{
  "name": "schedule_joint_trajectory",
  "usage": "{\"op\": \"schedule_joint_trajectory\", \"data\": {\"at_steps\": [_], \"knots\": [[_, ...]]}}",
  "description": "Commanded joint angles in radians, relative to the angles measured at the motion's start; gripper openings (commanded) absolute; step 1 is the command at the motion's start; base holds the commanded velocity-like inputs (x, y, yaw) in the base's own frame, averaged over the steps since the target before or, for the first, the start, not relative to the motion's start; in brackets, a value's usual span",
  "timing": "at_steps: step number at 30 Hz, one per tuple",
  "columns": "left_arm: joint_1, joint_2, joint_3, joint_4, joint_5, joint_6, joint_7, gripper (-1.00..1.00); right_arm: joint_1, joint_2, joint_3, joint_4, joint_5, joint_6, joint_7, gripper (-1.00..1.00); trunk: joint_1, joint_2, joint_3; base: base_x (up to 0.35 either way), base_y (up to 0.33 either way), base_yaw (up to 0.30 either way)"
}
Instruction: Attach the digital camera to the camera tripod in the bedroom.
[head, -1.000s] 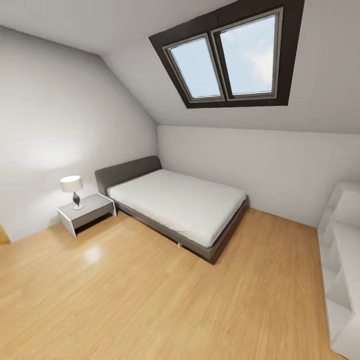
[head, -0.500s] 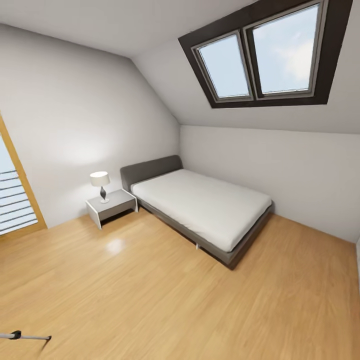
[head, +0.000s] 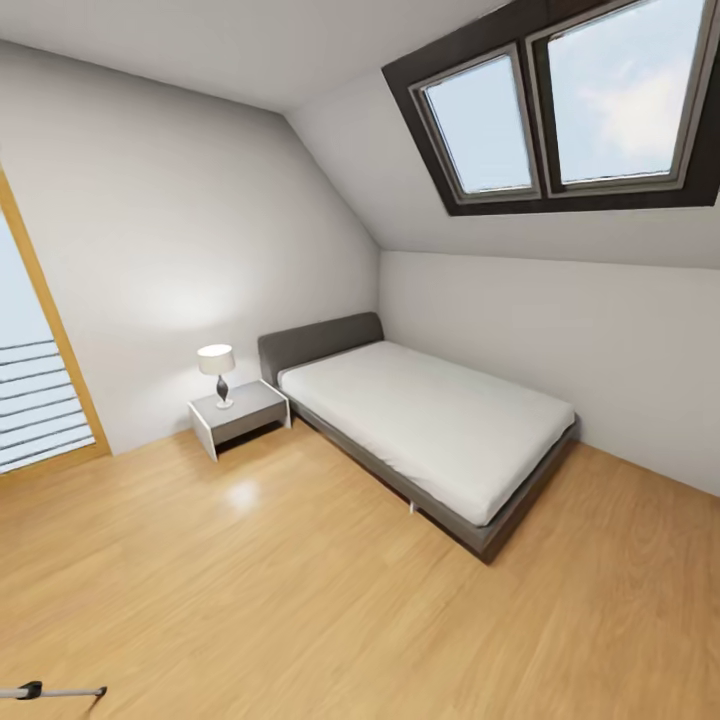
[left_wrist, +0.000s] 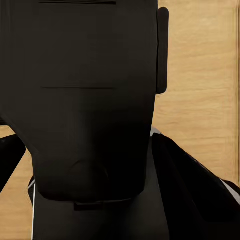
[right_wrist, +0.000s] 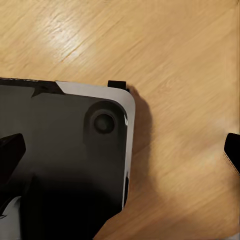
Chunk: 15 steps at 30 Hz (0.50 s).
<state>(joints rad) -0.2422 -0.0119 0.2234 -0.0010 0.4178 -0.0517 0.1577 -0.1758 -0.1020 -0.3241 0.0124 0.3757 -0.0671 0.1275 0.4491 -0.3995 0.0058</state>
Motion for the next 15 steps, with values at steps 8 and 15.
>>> {"op": "schedule_joint_trajectory", "data": {"at_steps": [8, 15], "knots": [[0.000, 0.000, 0.006, 0.000, -0.004, -0.002, 0.003, -1.00, 0.000, -0.001, -0.008, 0.001, 0.009, -0.003, 0.003, 1.00, 0.001, -0.001, 0.000, 0.321, 0.000, 0.002], [0.000, 0.000, 0.006, 0.000, -0.004, -0.002, 0.003, -1.00, -0.001, -0.001, -0.008, 0.001, 0.009, -0.003, 0.003, 1.00, 0.001, -0.001, 0.000, 0.321, 0.000, 0.000]]}}
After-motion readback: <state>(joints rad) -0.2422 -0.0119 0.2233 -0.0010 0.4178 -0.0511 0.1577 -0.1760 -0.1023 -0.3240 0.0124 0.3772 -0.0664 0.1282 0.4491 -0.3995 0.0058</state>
